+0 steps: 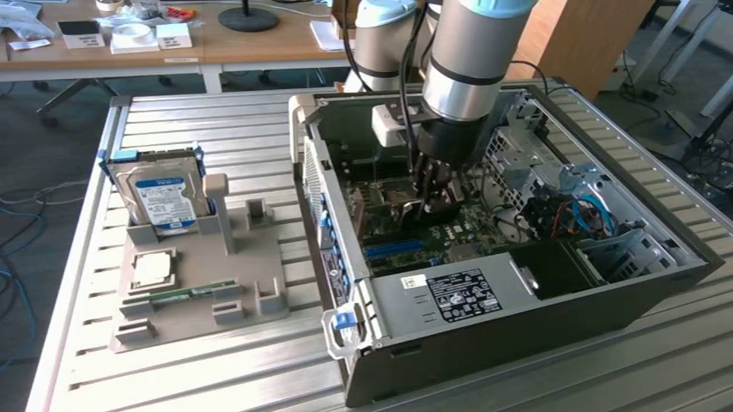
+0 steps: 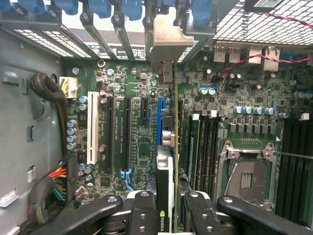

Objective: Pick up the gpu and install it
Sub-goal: 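Insert the gpu into the slot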

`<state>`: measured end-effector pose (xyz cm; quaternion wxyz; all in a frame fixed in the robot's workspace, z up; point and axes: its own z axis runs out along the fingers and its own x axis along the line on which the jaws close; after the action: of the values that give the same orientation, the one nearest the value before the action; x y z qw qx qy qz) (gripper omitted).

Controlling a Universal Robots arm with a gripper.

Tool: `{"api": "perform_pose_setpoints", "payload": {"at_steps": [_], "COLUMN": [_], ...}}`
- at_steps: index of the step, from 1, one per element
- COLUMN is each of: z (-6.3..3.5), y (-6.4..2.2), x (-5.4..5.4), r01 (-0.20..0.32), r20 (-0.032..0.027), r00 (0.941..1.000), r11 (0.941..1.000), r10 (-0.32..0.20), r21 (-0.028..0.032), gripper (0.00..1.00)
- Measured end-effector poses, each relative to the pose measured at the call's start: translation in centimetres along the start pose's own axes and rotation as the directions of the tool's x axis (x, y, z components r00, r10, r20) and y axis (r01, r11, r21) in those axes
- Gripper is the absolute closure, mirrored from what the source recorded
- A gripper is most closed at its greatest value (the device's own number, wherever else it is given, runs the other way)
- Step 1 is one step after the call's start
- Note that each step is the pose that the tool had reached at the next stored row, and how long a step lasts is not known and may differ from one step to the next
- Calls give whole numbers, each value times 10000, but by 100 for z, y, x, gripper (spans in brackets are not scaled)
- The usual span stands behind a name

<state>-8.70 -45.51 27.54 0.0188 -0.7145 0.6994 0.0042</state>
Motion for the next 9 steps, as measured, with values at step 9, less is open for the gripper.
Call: {"api": "perform_pose_setpoints", "payload": {"at_steps": [9], "z": [21], "y": [4], "x": [1], "r01": [-1], "r20": [-2], "r00": [10000], "r11": [10000], "r10": [1], "r21": [-2], "gripper": [73]}}
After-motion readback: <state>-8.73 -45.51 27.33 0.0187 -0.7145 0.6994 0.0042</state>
